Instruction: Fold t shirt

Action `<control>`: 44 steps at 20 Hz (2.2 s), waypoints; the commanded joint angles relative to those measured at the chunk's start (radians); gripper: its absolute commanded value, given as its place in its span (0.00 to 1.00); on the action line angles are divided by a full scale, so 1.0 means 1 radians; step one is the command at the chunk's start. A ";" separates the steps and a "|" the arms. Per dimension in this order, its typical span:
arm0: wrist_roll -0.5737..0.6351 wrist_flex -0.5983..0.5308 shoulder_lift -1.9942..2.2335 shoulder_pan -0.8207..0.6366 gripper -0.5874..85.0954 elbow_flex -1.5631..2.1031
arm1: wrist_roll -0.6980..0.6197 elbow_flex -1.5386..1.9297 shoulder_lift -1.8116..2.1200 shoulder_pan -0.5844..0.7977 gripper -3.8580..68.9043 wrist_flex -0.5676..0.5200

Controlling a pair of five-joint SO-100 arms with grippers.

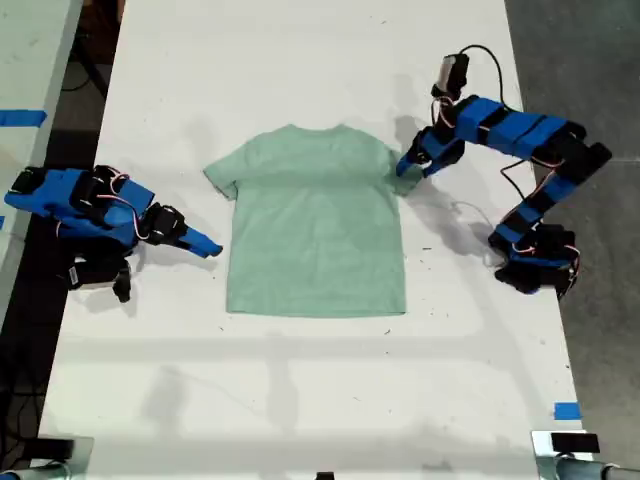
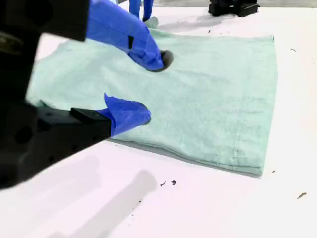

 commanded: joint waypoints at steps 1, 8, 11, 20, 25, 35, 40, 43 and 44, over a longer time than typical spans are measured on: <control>-0.005 -0.014 0.005 0.006 0.17 0.006 | 0.041 0.055 0.008 0.032 0.35 -0.069; -0.005 -0.014 0.005 0.006 0.17 0.006 | 0.089 0.143 0.008 0.069 0.06 -0.129; -0.005 -0.014 0.005 0.006 0.17 0.006 | 0.118 0.143 0.071 0.083 0.06 -0.101; -0.005 -0.014 0.005 0.006 0.17 0.006 | 0.035 -0.144 0.268 -0.224 0.06 -0.064; -0.005 -0.014 0.005 0.006 0.17 0.006 | 0.011 -0.164 0.054 -0.413 0.06 -0.310; -0.005 -0.014 0.005 0.006 0.17 0.006 | -0.029 -0.772 -0.321 -0.657 0.29 0.028; -0.005 -0.014 0.005 0.006 0.17 0.006 | 0.118 -0.572 0.057 -0.430 0.07 0.284; -0.005 -0.014 0.005 0.006 0.17 0.006 | 0.149 -0.196 0.453 -0.330 0.07 0.270; -0.005 -0.014 0.005 0.006 0.17 0.006 | 0.175 -0.025 0.621 -0.316 0.07 0.239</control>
